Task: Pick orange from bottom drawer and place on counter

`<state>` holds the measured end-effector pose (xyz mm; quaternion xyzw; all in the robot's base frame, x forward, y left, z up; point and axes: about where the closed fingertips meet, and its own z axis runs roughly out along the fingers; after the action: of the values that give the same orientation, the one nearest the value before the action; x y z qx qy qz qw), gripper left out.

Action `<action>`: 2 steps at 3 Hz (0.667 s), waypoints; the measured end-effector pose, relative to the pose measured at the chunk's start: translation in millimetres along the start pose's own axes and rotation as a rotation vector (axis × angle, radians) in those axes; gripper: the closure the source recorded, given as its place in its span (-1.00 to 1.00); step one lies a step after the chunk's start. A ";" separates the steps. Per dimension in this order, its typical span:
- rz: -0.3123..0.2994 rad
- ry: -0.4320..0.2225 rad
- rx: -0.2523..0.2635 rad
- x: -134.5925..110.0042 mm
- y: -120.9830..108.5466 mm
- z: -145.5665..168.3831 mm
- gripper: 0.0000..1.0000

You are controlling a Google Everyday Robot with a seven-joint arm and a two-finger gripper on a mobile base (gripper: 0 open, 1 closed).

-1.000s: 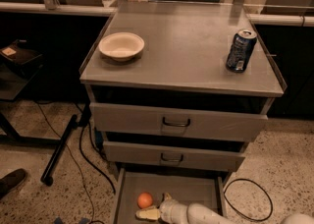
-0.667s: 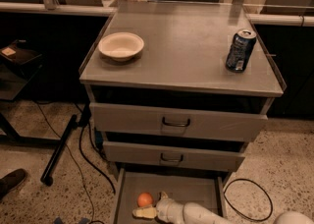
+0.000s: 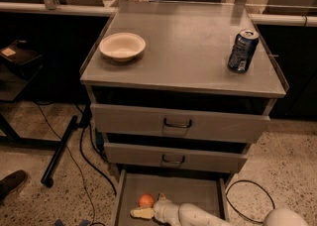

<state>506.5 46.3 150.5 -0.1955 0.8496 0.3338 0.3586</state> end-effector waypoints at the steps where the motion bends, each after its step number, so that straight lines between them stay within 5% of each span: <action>1: 0.009 0.007 0.017 1.9 -3.5 9.9 -1.00; 2: 0.039 -0.005 0.032 3.8 -8.7 15.5 -0.69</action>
Offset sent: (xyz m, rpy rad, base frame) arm 0.0164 0.0008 -0.0232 0.0163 0.0374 -0.0950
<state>516.4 50.9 135.9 -0.1723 0.8576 0.3278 0.3570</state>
